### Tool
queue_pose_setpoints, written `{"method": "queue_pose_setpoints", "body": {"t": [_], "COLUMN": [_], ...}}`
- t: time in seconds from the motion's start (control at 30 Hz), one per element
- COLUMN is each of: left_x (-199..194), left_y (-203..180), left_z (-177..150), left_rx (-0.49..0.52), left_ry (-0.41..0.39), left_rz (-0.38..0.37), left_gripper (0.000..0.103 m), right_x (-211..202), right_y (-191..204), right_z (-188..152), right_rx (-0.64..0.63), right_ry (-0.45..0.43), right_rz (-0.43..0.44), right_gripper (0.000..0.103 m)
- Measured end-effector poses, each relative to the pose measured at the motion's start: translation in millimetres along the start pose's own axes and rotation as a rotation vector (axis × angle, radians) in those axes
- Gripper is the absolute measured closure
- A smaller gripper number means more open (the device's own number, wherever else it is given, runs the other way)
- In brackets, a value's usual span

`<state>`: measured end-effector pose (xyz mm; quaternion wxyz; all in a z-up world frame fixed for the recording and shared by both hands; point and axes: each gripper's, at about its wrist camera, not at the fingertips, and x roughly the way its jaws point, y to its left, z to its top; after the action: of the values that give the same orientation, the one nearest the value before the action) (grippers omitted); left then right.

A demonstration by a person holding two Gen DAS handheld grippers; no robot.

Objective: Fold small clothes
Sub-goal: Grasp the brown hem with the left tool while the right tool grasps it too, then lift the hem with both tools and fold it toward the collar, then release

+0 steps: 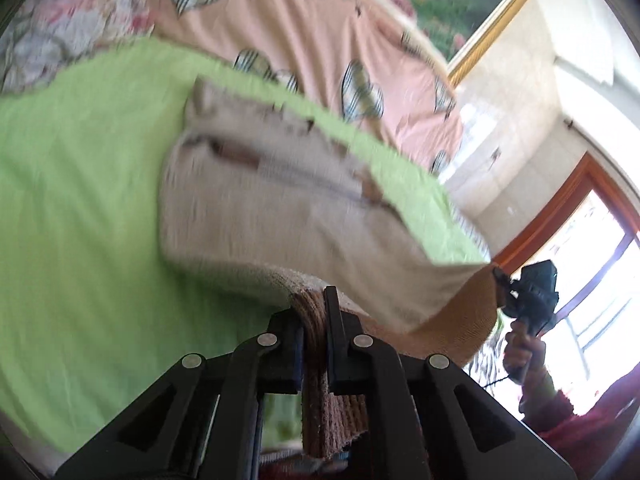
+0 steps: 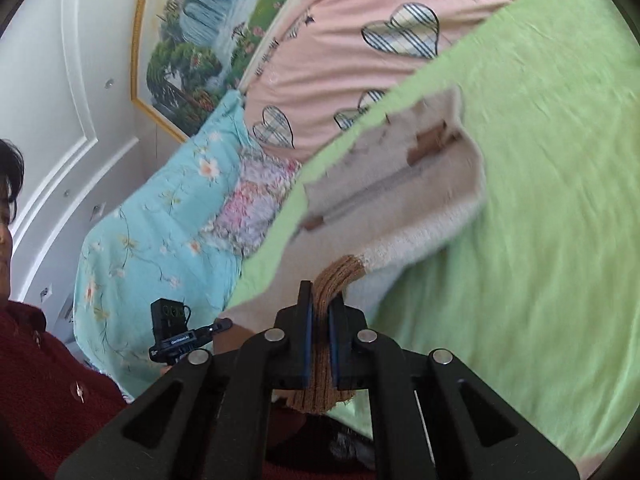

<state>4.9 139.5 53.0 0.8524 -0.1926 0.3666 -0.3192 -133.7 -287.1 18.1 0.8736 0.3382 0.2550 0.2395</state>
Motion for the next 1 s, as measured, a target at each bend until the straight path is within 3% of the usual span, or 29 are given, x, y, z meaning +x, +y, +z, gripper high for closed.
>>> {"method": "queue_pose_setpoints", "body": {"t": [0.2,0.37,0.57,0.73,1.0], "left_x": [35.2,89.0,155.9,197.2,234.7], "left_y": [12.9,40.6,70.4,101.4,145.0], "left_z": [82.5,156.6,218.3,241.9,230.9], "left_rx": [0.002,-0.012,-0.036,-0.073,-0.134], "left_ry": [-0.134,-0.144,-0.11,-0.078,-0.013], "left_rz": [0.014,0.064,0.107,0.154,0.209], "left_gripper": [0.097,0.097,0.097,0.097,0.096], "right_x": [46.0,92.1,155.5,203.5,252.3], "right_y": [-12.7,-34.2,-70.9,-116.7,-156.5], "right_z": [77.2,142.2,203.1,230.4,227.4], "right_rx": [-0.031,-0.042,-0.035,0.021,0.039], "right_ry": [-0.093,-0.118,-0.104,-0.067,0.04], "right_rz": [-0.05,-0.137,-0.273,-0.332,-0.408], "right_gripper": [0.095,0.095,0.095,0.095,0.093]}}
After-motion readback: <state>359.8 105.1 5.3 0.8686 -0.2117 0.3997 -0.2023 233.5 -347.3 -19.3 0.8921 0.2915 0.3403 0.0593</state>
